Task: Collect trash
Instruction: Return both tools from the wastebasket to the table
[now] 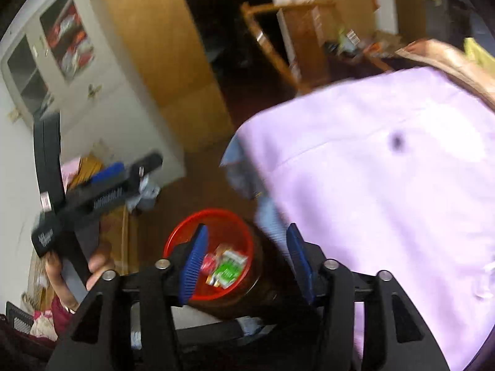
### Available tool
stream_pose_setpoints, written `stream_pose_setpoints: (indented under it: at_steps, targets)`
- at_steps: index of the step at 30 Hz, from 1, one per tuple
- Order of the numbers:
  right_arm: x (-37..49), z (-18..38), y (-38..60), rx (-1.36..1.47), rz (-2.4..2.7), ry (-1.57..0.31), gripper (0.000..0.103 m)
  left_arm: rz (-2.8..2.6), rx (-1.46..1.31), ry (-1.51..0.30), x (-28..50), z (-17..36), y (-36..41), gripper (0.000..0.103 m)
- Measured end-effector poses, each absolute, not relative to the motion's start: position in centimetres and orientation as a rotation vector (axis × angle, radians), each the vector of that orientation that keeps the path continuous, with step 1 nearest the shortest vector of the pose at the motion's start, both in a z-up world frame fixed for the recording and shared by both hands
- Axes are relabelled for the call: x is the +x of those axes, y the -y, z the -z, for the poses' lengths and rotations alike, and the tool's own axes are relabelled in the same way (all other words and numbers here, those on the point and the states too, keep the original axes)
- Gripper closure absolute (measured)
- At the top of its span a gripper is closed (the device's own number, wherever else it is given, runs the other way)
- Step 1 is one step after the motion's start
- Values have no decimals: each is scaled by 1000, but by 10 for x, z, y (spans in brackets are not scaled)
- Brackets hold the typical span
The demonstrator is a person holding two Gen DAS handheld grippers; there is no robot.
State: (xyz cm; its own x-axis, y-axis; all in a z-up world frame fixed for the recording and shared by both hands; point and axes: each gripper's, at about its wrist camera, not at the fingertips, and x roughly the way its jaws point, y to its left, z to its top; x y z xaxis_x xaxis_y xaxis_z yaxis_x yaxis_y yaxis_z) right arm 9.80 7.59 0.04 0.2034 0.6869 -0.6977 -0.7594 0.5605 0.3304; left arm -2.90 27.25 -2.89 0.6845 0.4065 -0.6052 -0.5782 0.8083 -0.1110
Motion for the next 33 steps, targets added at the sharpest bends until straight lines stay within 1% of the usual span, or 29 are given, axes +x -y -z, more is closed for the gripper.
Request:
stream_pose_setpoints:
  at_steps: [3,5,7,8,10,12,20,29,33]
  targets:
    - [107,-15,-34,-22,-935,-857,40,-495,-268,-586,-22,17,-243,7]
    - [112,-23,0,27,-875,-826,35,-448,-230,-574,-17,8,-219,7]
    - [116,-28,33,77,-811,-796,27,-398,-191,-568,-9,1,-195,7]
    - [118,-30,49,98,-777,-780,26,-377,-171,-566,-6,-2,-183,7]
    - [123,-31,80,132,-715,-754,19,-345,-125,-565,2,-5,-161,7]
    - [132,-30,114,168,-644,-731,16,-314,-82,-577,11,-5,-140,7]
    - [156,-10,211,304,-416,-712,15,-223,12,-642,46,10,-84,7]
    - [148,6,271,361,-282,-662,11,-160,83,-657,70,13,-44,7]
    - [160,15,287,373,-241,-656,9,-117,113,-676,92,17,-24,7]
